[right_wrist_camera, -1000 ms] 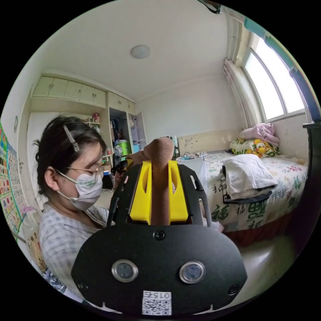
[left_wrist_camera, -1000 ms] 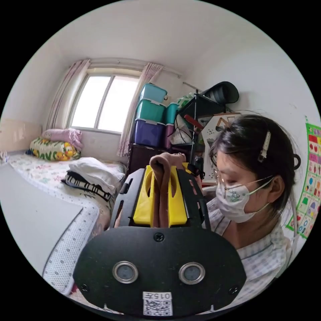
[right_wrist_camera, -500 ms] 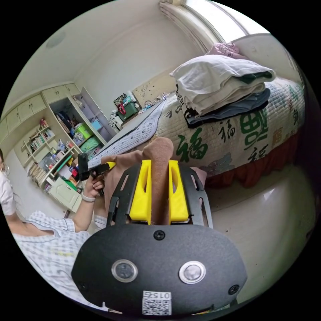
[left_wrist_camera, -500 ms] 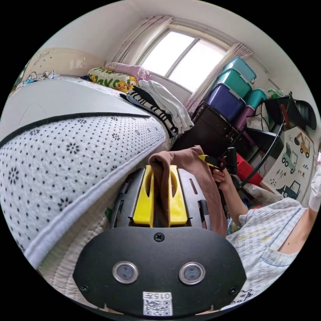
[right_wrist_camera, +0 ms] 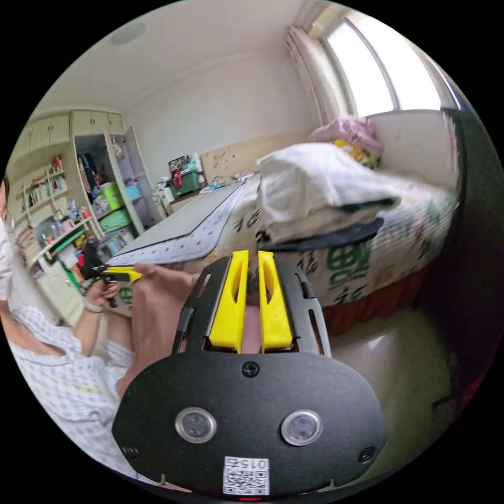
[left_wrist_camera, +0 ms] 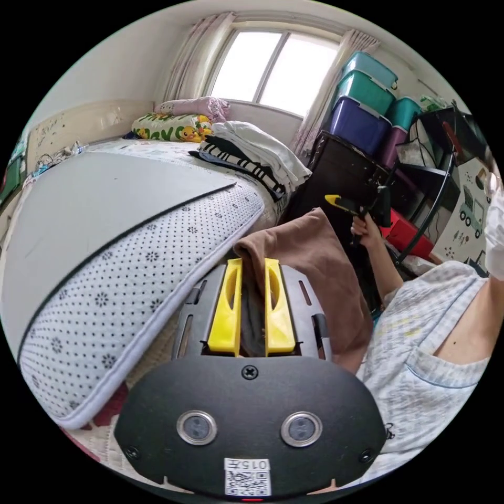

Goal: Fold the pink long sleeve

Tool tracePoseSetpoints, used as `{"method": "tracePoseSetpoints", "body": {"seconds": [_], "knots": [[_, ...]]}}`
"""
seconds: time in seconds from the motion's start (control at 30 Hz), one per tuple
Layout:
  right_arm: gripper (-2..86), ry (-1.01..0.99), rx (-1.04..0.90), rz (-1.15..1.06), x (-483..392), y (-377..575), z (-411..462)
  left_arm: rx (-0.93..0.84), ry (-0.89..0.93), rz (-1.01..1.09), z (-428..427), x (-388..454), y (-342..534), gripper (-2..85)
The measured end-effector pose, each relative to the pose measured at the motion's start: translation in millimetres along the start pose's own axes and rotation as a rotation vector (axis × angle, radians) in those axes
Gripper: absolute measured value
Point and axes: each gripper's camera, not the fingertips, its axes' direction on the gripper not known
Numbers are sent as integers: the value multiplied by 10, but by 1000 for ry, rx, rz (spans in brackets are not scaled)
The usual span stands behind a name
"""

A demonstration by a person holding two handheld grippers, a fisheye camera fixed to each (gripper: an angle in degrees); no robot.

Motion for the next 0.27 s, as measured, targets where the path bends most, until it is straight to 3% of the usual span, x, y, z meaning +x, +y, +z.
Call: {"method": "tracePoseSetpoints", "body": {"seconds": [0.27], "knots": [[70, 43, 24, -326, -425, -1438, 853, -7, 24, 117, -673, 158, -693, 69]]}}
